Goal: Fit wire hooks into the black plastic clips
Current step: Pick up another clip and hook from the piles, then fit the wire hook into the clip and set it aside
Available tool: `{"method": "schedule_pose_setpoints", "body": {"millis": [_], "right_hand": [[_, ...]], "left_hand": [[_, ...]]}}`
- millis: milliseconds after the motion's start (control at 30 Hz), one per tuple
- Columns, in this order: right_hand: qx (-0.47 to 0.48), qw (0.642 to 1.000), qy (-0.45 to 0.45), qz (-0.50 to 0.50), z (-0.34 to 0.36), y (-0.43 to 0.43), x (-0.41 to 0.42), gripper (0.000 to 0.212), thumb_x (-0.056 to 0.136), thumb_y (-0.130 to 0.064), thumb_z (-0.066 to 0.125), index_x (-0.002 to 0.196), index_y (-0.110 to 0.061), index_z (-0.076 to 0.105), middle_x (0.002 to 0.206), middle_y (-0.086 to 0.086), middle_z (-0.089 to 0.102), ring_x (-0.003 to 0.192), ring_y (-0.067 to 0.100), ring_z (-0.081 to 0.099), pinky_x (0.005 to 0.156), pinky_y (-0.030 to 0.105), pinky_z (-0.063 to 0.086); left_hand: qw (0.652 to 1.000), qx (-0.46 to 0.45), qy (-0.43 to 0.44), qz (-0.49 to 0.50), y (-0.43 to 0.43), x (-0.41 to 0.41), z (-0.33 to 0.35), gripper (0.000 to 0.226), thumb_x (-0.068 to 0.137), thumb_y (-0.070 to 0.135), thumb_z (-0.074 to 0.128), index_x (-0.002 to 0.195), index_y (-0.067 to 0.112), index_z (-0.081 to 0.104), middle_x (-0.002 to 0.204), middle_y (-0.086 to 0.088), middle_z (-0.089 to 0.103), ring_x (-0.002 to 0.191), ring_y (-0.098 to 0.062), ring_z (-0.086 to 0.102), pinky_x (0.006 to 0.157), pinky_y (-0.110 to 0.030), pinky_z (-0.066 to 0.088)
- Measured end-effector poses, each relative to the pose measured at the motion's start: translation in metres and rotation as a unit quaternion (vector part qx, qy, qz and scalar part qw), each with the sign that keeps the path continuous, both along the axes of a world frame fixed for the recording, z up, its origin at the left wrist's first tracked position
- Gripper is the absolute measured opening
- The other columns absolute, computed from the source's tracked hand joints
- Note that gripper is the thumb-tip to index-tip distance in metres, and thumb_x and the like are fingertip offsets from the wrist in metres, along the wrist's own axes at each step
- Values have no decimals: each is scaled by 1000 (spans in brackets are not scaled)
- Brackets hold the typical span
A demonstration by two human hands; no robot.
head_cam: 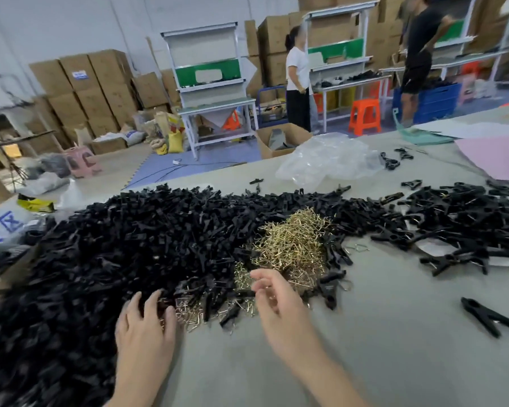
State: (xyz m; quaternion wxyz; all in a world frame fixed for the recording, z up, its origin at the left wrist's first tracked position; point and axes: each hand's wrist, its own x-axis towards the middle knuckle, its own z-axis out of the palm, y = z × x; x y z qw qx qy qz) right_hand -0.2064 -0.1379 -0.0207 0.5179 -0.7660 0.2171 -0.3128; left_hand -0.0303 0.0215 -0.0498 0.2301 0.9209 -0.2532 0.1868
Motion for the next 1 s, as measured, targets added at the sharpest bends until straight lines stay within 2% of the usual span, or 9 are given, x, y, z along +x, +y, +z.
{"method": "schedule_pose_setpoints", "body": {"millis": [100, 200, 300, 400, 567, 700, 833, 933, 1000], "right_hand": [[-136, 989, 55, 9, -8, 16, 32, 33, 103, -20, 45, 129, -39, 53, 115, -27, 53, 112, -5, 49, 94, 14, 41], [-250, 963, 103, 12, -13, 19, 54, 35, 102, -21, 43, 134, -33, 51, 126, -20, 51, 117, -2, 44, 103, 16, 35], [-309, 945, 107, -10, -14, 12, 72, 34, 100, -19, 45, 131, -29, 55, 123, -12, 57, 114, 8, 49, 102, 27, 39], [-342, 931, 127, -11, -11, 1, 87, 34, 100, -17, 45, 131, -26, 57, 123, -8, 58, 115, 13, 51, 101, 32, 41], [-331, 937, 109, -2, -14, -6, 95, 31, 99, -13, 49, 123, -26, 64, 119, -12, 61, 109, 9, 54, 99, 30, 44], [-290, 955, 62, -16, -17, -9, 94, 31, 98, -14, 48, 120, -27, 66, 112, -17, 60, 105, 4, 52, 97, 23, 42], [-247, 968, 34, -12, -17, -8, 94, 33, 99, -13, 48, 122, -29, 64, 112, -23, 58, 108, 1, 53, 97, 21, 42], [-224, 974, 21, -10, -18, -8, 94, 32, 100, -15, 46, 124, -30, 63, 113, -23, 60, 111, 1, 55, 96, 22, 46], [-200, 980, 7, -7, -18, -9, 93, 31, 102, -17, 47, 125, -32, 62, 113, -24, 60, 113, 0, 56, 95, 19, 46]], "left_hand": [[999, 37, 25, 2, 0, 11, -3, 47, 89, 18, 70, 133, 4, 60, 137, -26, 55, 132, -45, 45, 107, -59, 39], [998, 59, 25, 18, -12, 18, 2, 50, 91, 27, 67, 138, 11, 58, 144, -19, 52, 133, -43, 43, 101, -59, 40], [997, 66, 20, 34, -22, 27, 6, 50, 91, 25, 67, 137, 10, 58, 143, -22, 51, 125, -50, 46, 95, -61, 42], [998, 61, -3, 24, -24, 31, 6, 39, 85, 19, 74, 122, 8, 69, 133, -25, 57, 113, -53, 52, 86, -62, 47], [997, 51, -44, -34, -15, 38, 3, 35, 79, 27, 82, 107, 10, 72, 111, -8, 69, 106, -38, 60, 78, -52, 53], [995, 2, -42, -88, -21, 37, 4, 34, 84, 18, 76, 118, 13, 70, 102, 1, 73, 106, -28, 60, 81, -46, 56], [989, -81, 26, -123, -20, 35, 7, 36, 94, 19, 61, 130, 20, 64, 105, 10, 70, 110, -16, 51, 85, -36, 54], [978, -140, 74, -133, -19, 32, 10, 38, 98, 31, 49, 134, 24, 59, 109, 12, 66, 113, -12, 49, 92, -31, 49], [971, -170, 77, -147, -19, 27, 15, 42, 97, 39, 43, 134, 28, 58, 114, 18, 63, 117, -5, 48, 93, -25, 45]]}}
